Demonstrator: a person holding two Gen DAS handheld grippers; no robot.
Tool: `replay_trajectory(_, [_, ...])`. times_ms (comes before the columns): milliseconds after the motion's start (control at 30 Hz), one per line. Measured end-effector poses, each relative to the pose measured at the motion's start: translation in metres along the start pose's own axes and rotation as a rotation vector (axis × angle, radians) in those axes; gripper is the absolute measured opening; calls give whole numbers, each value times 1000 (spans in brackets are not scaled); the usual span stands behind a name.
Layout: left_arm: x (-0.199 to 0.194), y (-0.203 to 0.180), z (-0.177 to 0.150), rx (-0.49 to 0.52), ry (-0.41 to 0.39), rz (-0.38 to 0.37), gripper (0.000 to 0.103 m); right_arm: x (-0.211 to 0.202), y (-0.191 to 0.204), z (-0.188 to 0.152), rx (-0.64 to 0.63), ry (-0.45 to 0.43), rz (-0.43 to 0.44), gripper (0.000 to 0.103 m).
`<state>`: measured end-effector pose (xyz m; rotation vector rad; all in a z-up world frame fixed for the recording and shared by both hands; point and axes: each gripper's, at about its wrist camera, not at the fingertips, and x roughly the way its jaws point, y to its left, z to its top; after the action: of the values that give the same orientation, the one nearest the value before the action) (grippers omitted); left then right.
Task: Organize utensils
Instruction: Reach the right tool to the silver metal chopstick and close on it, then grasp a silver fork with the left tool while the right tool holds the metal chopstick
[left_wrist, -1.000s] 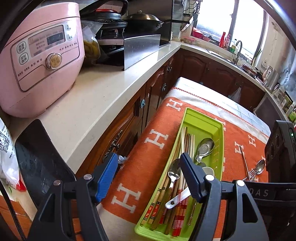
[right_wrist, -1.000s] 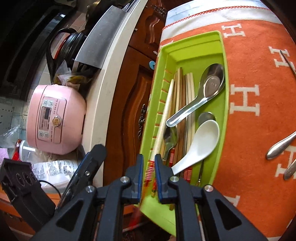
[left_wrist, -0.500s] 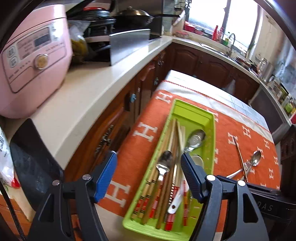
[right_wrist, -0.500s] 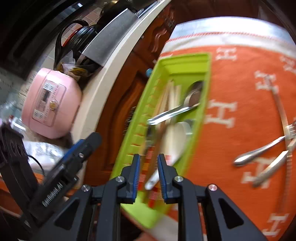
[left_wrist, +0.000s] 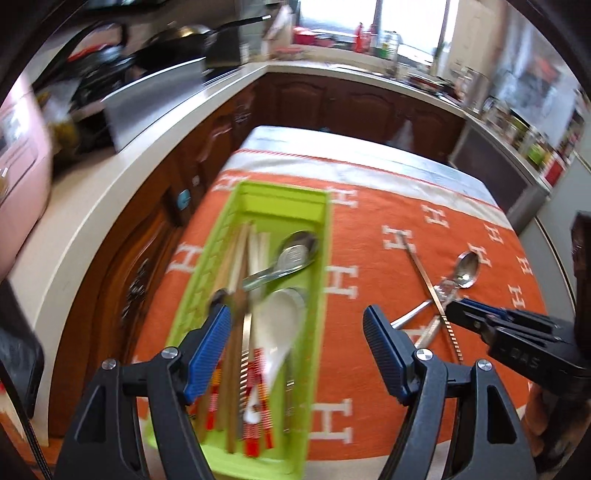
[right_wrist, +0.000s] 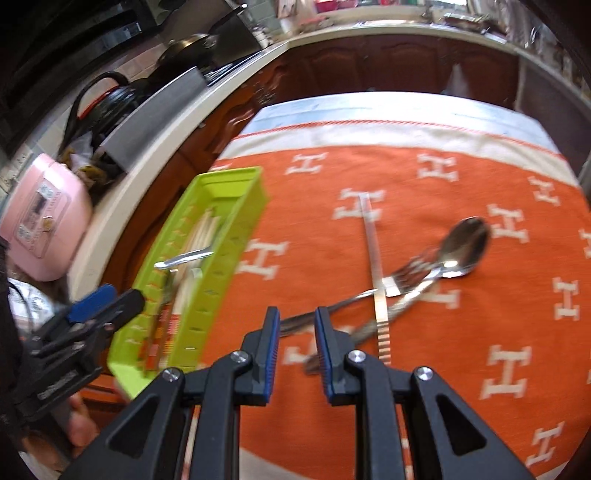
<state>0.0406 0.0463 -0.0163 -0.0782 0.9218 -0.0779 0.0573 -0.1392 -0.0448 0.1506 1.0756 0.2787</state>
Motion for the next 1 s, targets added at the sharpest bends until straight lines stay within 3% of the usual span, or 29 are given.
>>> replay_trajectory(200, [18, -40, 10, 120, 23, -57, 69, 13, -25, -1, -15, 6, -41, 19])
replay_trajectory(400, [42, -57, 19, 126, 89, -101, 64, 42, -35, 0, -51, 66, -58, 19])
replay_trajectory(500, [48, -59, 22, 128, 99, -113, 64, 45, -31, 1, -101, 29, -65, 18])
replay_trajectory(600, [53, -63, 26, 144, 106, -131, 64, 52, -29, 0, -138, 37, -79, 7])
replay_trajectory(733, [64, -72, 29, 173, 145, -174, 64, 50, -34, -2, -132, 26, -55, 5])
replay_trajectory(900, [79, -94, 27, 276, 199, -199, 63, 27, -60, -6, -18, -6, 39, 5])
replay_trajectory(1000, [91, -111, 24, 350, 247, -232, 44, 13, -72, -10, 26, -26, 76, 5])
